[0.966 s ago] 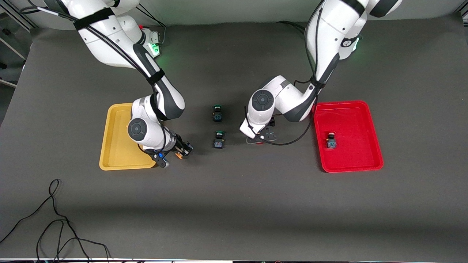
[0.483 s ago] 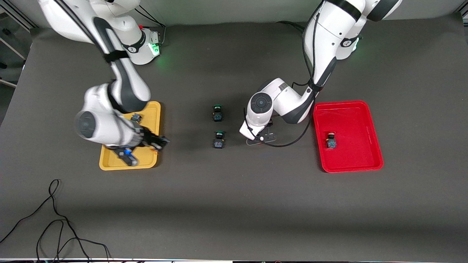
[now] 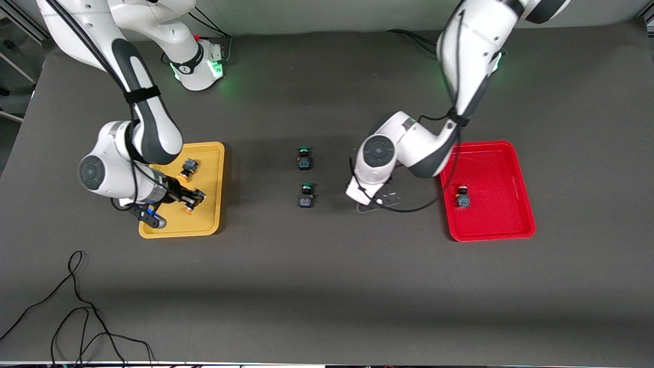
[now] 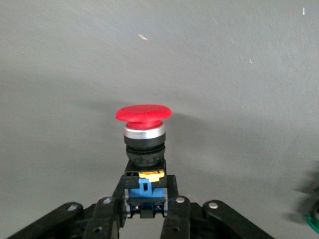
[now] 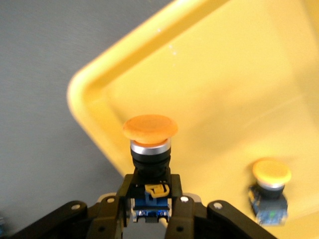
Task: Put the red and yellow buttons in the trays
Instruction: 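Place the yellow button in the yellow tray while the left gripper carries red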
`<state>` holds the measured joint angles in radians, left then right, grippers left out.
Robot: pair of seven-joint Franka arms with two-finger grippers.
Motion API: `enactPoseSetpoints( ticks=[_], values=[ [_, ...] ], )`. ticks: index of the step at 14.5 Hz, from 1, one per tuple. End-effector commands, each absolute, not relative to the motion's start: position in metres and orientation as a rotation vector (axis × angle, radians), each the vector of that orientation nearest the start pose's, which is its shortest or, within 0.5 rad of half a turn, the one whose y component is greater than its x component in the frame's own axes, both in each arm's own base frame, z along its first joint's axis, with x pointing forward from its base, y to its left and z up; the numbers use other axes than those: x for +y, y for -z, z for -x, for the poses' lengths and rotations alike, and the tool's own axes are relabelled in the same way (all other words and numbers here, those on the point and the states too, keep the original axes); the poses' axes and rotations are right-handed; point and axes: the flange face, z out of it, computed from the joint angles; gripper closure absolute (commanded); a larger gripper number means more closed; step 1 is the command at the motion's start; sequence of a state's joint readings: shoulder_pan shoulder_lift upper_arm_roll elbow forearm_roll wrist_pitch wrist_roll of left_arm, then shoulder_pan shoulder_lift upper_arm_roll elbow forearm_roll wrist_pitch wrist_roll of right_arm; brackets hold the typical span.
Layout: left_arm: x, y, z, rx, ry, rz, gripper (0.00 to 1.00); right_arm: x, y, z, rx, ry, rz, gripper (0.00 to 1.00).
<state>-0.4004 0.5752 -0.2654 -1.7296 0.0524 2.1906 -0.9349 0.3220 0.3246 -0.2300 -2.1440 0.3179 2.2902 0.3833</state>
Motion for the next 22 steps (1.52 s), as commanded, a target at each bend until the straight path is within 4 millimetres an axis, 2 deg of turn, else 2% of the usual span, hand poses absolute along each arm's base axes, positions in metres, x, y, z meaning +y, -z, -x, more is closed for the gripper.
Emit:
enactPoseSetpoints(
  ticks=[1, 3, 6, 8, 10, 11, 12, 13, 14, 15, 16, 17, 18, 20, 22],
  values=[
    [-0.329, -0.301, -0.545, -0.377, -0.334, 3.125, 0.92, 0.037, -0.228, -0.548, 0.721, -0.261, 2.934, 0.74],
    [-0.272, -0.306, -0.552, -0.340, -0.369, 3.108, 0.92, 0.035, -0.218, -0.548, 0.726, -0.248, 2.942, 0.74],
    [-0.177, -0.296, -0.551, -0.207, -0.409, 3.092, 0.91, 0.034, -0.210, -0.548, 0.744, -0.243, 2.939, 0.73],
    [-0.117, -0.282, -0.556, -0.116, -0.431, 3.076, 0.91, 0.034, -0.209, -0.548, 0.746, -0.245, 2.938, 0.72],
    [-0.068, -0.261, -0.559, -0.067, -0.431, 3.048, 0.90, 0.034, -0.205, -0.548, 0.753, -0.253, 2.937, 0.65],
    [-0.053, -0.255, -0.560, -0.057, -0.428, 3.046, 0.89, 0.034, -0.205, -0.548, 0.760, -0.251, 2.930, 0.56],
    [-0.039, -0.244, -0.560, -0.041, -0.447, 3.042, 0.88, 0.034, -0.205, -0.548, 0.764, -0.247, 2.928, 0.39],
    [-0.025, -0.234, -0.561, -0.033, -0.443, 3.037, 0.88, 0.034, -0.205, -0.548, 0.764, -0.247, 2.928, 0.01],
    [-0.011, -0.223, -0.562, -0.046, -0.439, 3.032, 0.88, 0.034, -0.208, -0.549, 0.762, -0.241, 2.925, 0.00],
    [-0.006, -0.213, -0.561, -0.042, -0.445, 3.028, 0.85, 0.035, -0.213, -0.550, 0.759, -0.236, 2.921, 0.00],
    [-0.005, -0.205, -0.561, -0.031, -0.449, 3.026, 0.77, 0.036, -0.226, -0.553, 0.750, -0.208, 2.913, 0.00],
    [-0.005, -0.201, -0.560, -0.024, -0.454, 3.023, 0.37, 0.037, -0.242, -0.555, 0.738, -0.179, 2.903, 0.00],
    [-0.004, -0.203, -0.561, -0.024, -0.460, 3.019, 0.01, 0.041, -0.261, -0.556, 0.718, -0.174, 2.894, 0.00],
    [-0.001, -0.220, -0.563, -0.029, -0.461, 3.005, 0.00, 0.046, -0.307, -0.559, 0.674, -0.128, 2.870, 0.00],
    [-0.001, -0.253, -0.567, -0.029, -0.449, 2.990, 0.00, 0.051, -0.364, -0.556, 0.584, -0.084, 2.886, 0.00]
  ],
)
